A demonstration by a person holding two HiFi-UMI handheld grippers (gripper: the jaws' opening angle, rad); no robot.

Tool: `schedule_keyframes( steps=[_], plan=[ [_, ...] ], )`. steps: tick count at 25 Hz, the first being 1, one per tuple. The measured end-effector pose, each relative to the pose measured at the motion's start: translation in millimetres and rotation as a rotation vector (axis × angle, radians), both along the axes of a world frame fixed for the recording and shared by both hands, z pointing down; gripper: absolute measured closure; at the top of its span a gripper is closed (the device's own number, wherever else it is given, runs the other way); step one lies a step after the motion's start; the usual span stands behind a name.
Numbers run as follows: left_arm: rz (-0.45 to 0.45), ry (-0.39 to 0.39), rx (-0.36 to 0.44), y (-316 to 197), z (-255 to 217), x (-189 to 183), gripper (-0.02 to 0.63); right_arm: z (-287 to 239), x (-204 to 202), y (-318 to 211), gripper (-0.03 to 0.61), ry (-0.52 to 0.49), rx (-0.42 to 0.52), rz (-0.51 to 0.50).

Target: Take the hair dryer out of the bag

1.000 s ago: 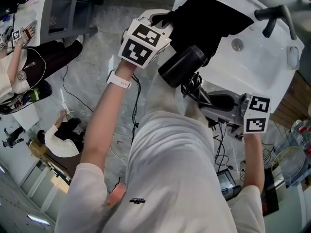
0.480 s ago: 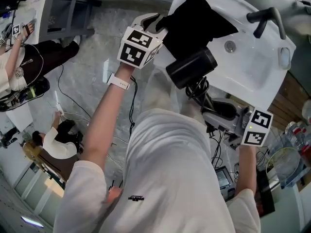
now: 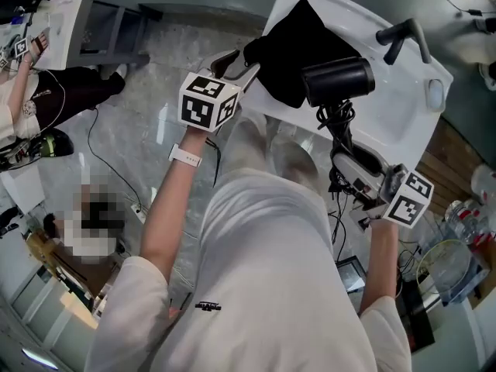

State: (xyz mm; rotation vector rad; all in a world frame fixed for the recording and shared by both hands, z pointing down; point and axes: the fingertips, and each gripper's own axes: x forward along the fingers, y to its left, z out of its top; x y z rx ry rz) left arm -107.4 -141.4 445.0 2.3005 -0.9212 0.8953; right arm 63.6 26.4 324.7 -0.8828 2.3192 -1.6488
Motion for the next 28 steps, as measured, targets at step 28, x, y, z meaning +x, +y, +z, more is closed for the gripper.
schedule_keyframes(
  steps=[28],
  plan=[
    [-0.167, 0.280, 0.186, 108.3, -200.6, 17.5, 0.606, -114.9, 76.7, 1.4, 0.411, 0.025, 0.225, 0.406]
  ],
)
